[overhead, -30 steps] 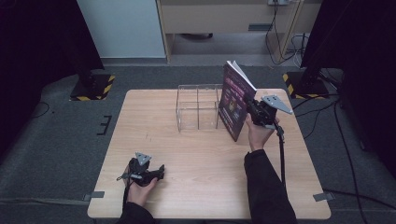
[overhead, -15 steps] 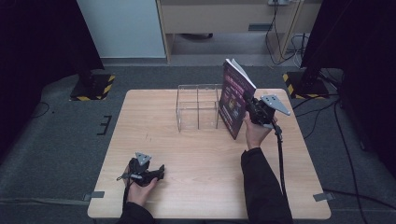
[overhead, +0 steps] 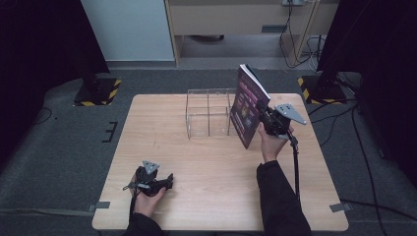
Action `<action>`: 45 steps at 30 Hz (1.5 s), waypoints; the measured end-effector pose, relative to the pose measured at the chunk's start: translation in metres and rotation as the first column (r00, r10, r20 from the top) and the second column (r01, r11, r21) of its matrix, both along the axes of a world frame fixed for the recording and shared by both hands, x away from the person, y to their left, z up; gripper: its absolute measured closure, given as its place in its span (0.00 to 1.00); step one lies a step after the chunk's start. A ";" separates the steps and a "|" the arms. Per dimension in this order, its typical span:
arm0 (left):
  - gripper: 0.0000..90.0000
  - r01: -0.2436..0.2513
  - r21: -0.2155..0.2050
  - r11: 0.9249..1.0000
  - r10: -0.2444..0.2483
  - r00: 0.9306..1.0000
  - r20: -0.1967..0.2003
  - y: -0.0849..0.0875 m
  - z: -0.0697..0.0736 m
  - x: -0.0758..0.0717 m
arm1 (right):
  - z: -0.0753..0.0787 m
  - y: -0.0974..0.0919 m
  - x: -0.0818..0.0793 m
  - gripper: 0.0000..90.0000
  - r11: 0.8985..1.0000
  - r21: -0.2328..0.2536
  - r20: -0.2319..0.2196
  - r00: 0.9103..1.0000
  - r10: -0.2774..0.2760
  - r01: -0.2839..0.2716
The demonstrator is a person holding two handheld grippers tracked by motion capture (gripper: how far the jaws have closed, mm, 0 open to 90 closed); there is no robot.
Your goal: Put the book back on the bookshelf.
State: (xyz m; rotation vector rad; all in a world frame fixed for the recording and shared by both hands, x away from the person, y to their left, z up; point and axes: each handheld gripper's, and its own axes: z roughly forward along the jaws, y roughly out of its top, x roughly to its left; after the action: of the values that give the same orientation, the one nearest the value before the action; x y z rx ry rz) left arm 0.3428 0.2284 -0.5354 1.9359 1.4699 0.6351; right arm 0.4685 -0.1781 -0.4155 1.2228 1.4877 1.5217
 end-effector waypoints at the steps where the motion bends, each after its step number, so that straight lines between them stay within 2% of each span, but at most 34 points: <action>1: 0.14 0.000 0.000 1.000 0.000 1.000 0.000 0.000 0.000 0.000 | 0.000 0.000 0.000 0.87 1.000 -0.001 -0.002 1.000 0.002 -0.002; 4: 0.14 0.000 -0.001 1.000 0.000 1.000 -0.001 0.000 0.000 0.000 | 0.000 -0.002 0.000 0.82 1.000 -0.002 -0.017 1.000 0.006 -0.006; 13: 0.14 -0.002 -0.003 1.000 0.002 1.000 0.001 0.000 0.000 0.000 | -0.003 -0.006 0.002 0.83 1.000 0.000 -0.031 1.000 -0.001 0.001; 17: 0.14 0.000 -0.001 1.000 0.000 1.000 -0.001 0.000 0.000 0.000 | -0.002 -0.006 0.002 0.78 1.000 0.000 -0.022 1.000 -0.005 0.005; 20: 0.14 0.000 -0.001 1.000 0.000 1.000 -0.001 0.000 0.000 0.000 | -0.001 -0.006 0.003 0.71 1.000 -0.004 -0.017 1.000 -0.007 0.007; 24: 0.14 -0.002 -0.002 1.000 0.002 1.000 0.001 0.000 0.000 0.000 | 0.000 -0.006 0.005 0.69 1.000 0.000 -0.039 0.999 -0.006 0.006; 25: 0.14 -0.002 -0.002 1.000 0.002 1.000 0.001 0.000 0.000 0.000 | -0.002 -0.005 0.007 0.70 1.000 0.016 -0.066 0.998 0.005 -0.004; 27: 0.14 0.000 0.000 1.000 0.000 1.000 -0.001 0.000 0.000 0.000 | -0.003 -0.004 0.008 0.71 1.000 0.015 -0.074 0.997 0.006 -0.005; 30: 0.14 -0.002 -0.002 1.000 0.002 1.000 0.001 0.000 0.000 0.000 | -0.008 -0.001 0.011 0.79 1.000 0.004 -0.118 0.993 0.002 -0.002; 34: 0.14 -0.002 -0.002 1.000 0.002 1.000 0.001 0.000 0.000 0.000 | -0.007 -0.001 0.013 0.90 0.999 0.040 -0.160 0.987 -0.015 0.021; 35: 0.14 -0.002 -0.002 1.000 0.002 1.000 0.001 0.000 0.000 0.000 | -0.007 -0.002 0.013 0.91 0.998 0.061 -0.167 0.986 -0.010 0.021; 37: 0.14 -0.002 -0.002 1.000 0.002 1.000 0.001 0.000 0.000 0.000 | -0.006 -0.002 0.013 0.94 0.990 0.137 -0.181 0.983 0.007 0.018; 40: 0.14 -0.001 -0.003 1.000 0.001 1.000 0.001 0.000 0.000 0.000 | -0.005 0.000 0.012 0.94 0.990 0.144 -0.172 0.985 0.012 0.013; 45: 0.14 0.000 -0.001 1.000 0.000 1.000 -0.001 0.000 0.000 0.000 | 0.000 0.007 0.011 0.94 0.994 0.107 -0.136 0.991 0.006 0.009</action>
State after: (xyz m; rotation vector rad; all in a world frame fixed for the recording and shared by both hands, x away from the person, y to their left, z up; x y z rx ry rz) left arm 0.3428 0.2284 -0.5354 1.9358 1.4701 0.6334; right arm 0.4792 -0.1711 -0.4157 1.4149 1.5068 1.5618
